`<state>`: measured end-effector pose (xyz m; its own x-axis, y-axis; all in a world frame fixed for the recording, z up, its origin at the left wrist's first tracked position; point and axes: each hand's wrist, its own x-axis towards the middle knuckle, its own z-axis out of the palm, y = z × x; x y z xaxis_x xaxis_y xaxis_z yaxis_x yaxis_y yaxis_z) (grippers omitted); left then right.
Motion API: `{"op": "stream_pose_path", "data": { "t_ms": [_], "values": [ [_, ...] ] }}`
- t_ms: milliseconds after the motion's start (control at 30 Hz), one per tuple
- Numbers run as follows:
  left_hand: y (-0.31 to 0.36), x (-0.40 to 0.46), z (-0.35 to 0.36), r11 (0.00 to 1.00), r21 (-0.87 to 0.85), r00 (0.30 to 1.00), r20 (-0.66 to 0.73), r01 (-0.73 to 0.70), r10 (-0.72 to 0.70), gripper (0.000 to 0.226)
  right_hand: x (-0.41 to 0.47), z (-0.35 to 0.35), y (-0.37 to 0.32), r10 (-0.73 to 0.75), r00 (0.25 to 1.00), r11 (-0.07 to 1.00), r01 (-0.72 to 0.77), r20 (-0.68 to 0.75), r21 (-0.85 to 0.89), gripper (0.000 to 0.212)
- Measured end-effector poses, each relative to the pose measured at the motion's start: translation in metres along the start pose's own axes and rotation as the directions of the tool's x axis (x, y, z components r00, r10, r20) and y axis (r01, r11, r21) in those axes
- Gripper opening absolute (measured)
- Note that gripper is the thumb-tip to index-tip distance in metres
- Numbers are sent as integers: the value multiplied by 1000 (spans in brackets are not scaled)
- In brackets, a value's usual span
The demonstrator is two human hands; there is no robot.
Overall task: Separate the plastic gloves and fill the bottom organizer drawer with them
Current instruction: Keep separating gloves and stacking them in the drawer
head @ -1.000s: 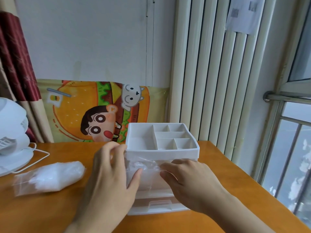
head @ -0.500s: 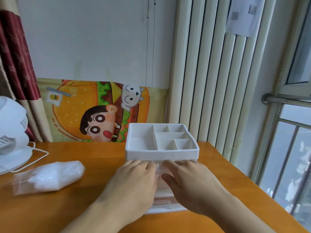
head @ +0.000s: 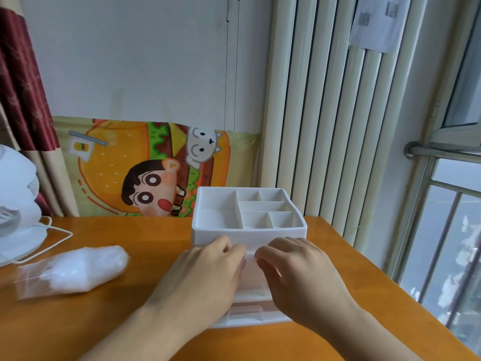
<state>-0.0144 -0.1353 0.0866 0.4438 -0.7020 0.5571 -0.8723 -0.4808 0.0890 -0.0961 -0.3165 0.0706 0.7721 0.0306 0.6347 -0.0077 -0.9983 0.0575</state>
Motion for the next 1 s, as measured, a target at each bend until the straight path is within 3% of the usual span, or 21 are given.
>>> {"op": "stream_pose_path", "data": {
  "t_ms": [200,367,467,633,767,900,1000],
  "values": [
    [-1,4,6,1000,-12,1000,-9,-14,14,24,10,0,6,-20,989,994,5,149,105,26],
    [3,11,5,991,-80,994,48,103,-99,37,16,-5,4,37,966,980,-85,257,180,33],
    [6,13,5,986,-79,989,26,148,-146,40,15,-7,4,24,969,983,-68,248,173,29],
    [7,9,2,995,-45,995,54,87,-85,7,11,-11,-3,-2,986,992,-18,168,121,21],
    [6,5,-1,999,-31,993,111,33,-29,6,15,-10,-5,-71,978,992,49,197,113,25],
    [6,4,-5,996,-50,994,83,73,-68,12,21,-12,-9,-84,972,993,65,220,94,25],
    [10,-1,-8,995,58,995,49,79,-82,16,24,-15,-12,-80,969,996,68,236,61,27]
  ]
}}
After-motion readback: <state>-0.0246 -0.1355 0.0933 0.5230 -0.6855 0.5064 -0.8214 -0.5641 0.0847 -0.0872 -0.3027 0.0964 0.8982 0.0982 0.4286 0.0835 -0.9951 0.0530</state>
